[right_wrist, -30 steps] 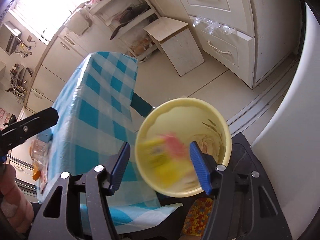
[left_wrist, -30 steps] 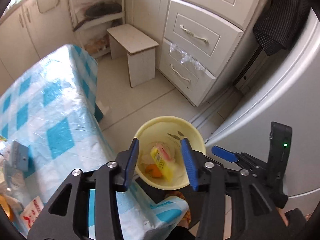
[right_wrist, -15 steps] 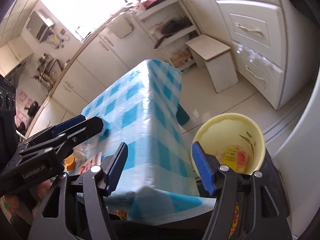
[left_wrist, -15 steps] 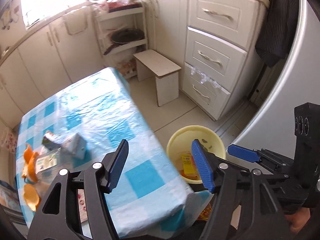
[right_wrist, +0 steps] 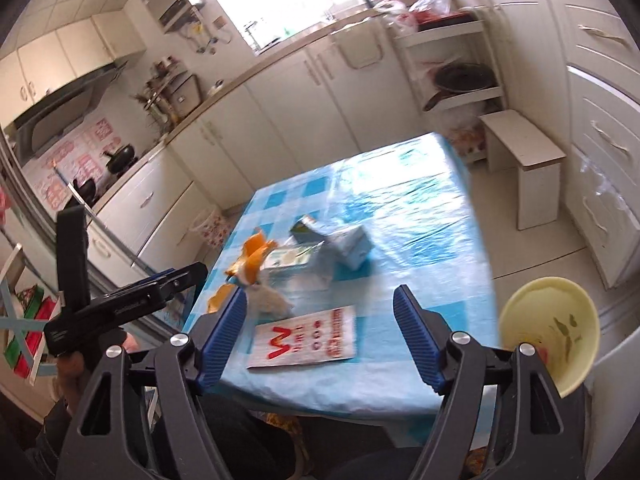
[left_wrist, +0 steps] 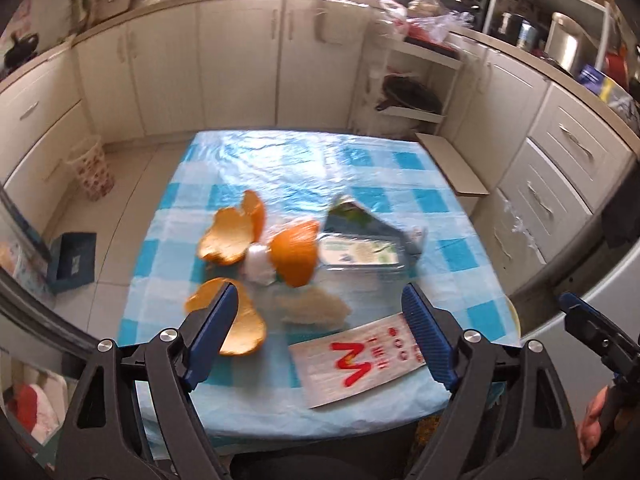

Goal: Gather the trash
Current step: 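Move both tools back over the table toward the remaining peels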

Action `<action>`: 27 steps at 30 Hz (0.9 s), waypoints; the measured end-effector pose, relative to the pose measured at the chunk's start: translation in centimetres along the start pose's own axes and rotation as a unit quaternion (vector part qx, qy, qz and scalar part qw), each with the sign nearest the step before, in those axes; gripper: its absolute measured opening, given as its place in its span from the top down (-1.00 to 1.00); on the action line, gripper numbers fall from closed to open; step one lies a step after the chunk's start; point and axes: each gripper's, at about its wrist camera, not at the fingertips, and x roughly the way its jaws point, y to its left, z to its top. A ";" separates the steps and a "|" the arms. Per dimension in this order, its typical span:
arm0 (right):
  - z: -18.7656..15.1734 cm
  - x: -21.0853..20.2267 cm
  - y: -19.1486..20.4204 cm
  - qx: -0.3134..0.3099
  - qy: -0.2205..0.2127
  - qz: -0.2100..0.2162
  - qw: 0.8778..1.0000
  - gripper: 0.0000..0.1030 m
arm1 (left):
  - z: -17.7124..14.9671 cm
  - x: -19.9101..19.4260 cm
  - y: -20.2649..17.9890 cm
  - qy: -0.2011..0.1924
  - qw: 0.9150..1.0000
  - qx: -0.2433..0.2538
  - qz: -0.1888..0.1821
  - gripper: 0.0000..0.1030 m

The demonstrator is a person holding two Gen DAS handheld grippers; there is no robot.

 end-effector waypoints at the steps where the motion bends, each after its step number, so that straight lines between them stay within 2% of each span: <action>1: -0.2 0.8 0.7 -0.004 0.008 0.002 1.000 -0.42 | -0.4 0.3 1.7 0.005 1.000 -0.011 0.007 -0.55; 4: -0.6 2.8 2.4 -0.020 0.027 0.001 0.999 -0.42 | -1.7 1.7 5.8 0.026 0.999 -0.027 0.023 -0.55; 6: -1.0 3.8 3.3 -0.023 0.034 -0.001 0.999 -0.42 | -2.7 3.2 7.1 0.049 0.998 -0.026 0.023 -0.56; 11: -1.8 5.4 3.1 -0.011 0.047 -0.007 0.999 -0.42 | -5.4 6.3 7.4 0.090 0.996 0.001 0.018 -0.56; 14: -1.8 5.7 2.8 -0.006 0.045 -0.006 0.999 -0.42 | -6.2 8.3 7.2 0.103 0.994 0.022 0.027 -0.56; 16: -1.7 5.9 2.8 -0.004 0.043 -0.006 0.999 -0.42 | -6.0 9.5 7.5 0.107 0.993 0.023 0.034 -0.56; 19: -1.5 6.2 2.6 -0.002 0.042 -0.006 0.999 -0.42 | -4.6 11.2 7.3 0.093 0.994 0.033 0.051 -0.60; 23: -1.2 6.6 2.1 0.006 0.041 -0.003 0.999 -0.43 | -2.4 13.6 6.7 0.080 0.994 0.049 0.053 -0.82; 27: -0.9 6.9 1.6 0.016 0.041 -0.001 0.999 -0.44 | -0.5 15.6 5.9 0.073 0.994 0.060 0.048 -0.85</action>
